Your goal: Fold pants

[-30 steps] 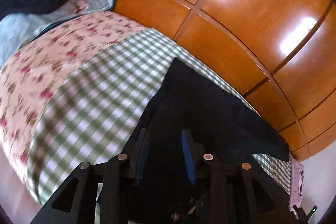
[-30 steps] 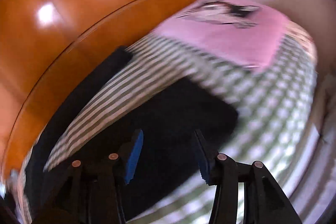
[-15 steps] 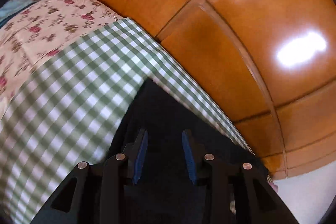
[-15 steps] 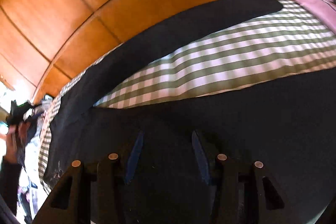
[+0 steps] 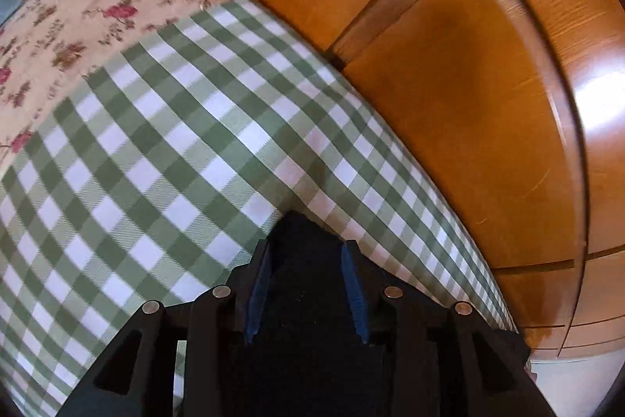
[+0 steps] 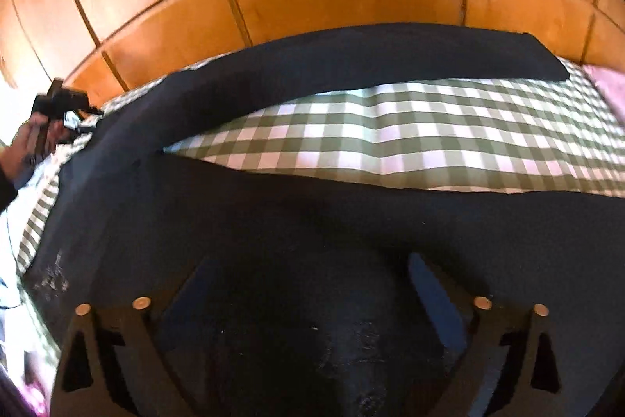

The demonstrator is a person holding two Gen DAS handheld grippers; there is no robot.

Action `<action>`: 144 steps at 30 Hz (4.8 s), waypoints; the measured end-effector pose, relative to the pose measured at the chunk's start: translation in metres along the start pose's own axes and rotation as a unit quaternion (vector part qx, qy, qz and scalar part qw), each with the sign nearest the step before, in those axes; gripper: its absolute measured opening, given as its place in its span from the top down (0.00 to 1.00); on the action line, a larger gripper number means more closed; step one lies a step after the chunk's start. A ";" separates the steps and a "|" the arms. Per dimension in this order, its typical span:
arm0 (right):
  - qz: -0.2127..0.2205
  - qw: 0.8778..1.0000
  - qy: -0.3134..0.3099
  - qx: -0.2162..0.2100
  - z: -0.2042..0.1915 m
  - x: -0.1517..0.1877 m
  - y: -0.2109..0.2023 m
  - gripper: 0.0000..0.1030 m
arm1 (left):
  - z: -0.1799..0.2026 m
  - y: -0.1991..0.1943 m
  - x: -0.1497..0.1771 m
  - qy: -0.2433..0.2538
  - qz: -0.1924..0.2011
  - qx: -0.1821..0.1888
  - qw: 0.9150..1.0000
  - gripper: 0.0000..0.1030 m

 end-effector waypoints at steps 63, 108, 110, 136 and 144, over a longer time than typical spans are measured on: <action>-0.033 0.965 0.204 -0.158 -0.012 -0.237 0.092 0.89 | 0.006 -0.216 0.147 0.198 0.171 0.142 0.955 0.95; -0.074 0.964 0.122 -0.223 -0.045 0.052 -0.014 0.92 | -0.150 -0.153 0.249 -0.138 0.035 0.213 0.967 0.73; -0.073 0.964 0.124 -0.225 -0.044 0.052 -0.015 0.92 | -0.139 -0.156 0.240 -0.110 0.052 0.195 0.973 0.91; -0.094 0.970 0.064 -0.216 -0.043 0.091 -0.044 0.94 | -0.152 -0.157 0.266 0.022 0.059 0.057 0.996 0.80; -0.097 0.963 0.096 -0.233 -0.032 0.094 -0.044 0.94 | -0.134 -0.225 0.272 0.057 0.195 0.029 0.979 0.76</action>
Point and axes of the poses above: each gripper's, at about its wrist camera, not at the fingertips, and y roughly the way its jaws point, z to its right, x to its underside, the point moved 7 cm from there along y, roughly the way its jaws point, and after that the axes turned 1 degree about -y, right-handed, at the moved point
